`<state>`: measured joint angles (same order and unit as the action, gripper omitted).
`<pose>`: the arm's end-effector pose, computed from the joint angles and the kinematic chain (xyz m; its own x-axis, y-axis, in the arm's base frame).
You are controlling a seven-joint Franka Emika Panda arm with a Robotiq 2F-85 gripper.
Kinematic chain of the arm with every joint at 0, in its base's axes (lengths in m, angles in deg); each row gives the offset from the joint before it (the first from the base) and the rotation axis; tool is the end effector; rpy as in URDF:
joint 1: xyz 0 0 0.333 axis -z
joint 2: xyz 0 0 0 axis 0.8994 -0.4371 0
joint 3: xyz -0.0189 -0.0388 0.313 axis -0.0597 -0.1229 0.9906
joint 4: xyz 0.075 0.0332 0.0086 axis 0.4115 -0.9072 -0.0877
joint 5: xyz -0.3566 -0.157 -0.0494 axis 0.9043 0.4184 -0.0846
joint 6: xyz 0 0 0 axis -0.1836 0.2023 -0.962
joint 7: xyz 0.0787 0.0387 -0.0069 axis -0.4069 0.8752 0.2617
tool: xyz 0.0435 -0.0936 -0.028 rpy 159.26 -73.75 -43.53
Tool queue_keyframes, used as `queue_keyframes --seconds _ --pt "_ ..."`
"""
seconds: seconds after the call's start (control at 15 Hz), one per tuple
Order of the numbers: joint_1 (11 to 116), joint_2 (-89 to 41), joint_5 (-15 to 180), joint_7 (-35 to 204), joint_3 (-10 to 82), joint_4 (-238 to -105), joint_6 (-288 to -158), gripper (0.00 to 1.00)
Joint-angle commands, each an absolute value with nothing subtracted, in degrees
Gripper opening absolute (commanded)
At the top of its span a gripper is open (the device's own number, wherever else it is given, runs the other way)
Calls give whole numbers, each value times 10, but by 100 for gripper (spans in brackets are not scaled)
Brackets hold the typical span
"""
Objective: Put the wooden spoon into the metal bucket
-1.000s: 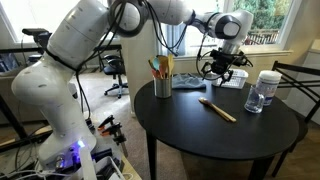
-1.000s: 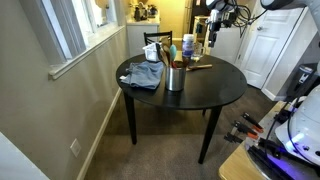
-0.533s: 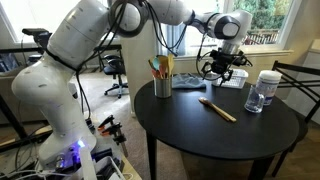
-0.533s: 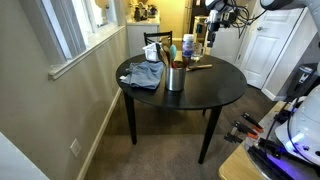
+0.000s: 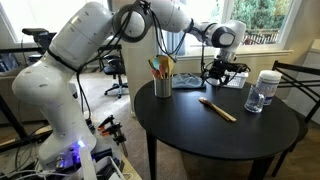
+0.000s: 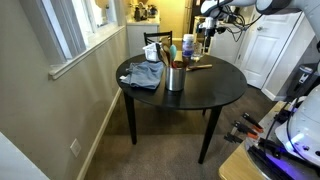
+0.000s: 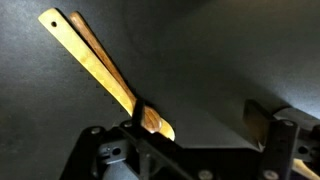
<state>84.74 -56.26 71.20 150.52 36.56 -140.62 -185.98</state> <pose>0.6896 -0.2771 0.3052 0.8026 0.5963 -0.0156 0.5761 -0.7818 -0.2385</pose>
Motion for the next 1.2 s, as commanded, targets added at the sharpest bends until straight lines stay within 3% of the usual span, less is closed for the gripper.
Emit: queue_keyframes --seconds 0.0,0.4,0.93,1.13 --pt "850 -598 744 1610 371 -1385 -1869 100" --pt "840 -629 799 1752 363 -1382 -1928 100" --pt "833 -657 813 1841 378 -1391 -2133 100" --pt "830 -658 813 1817 378 -1390 -2125 100"
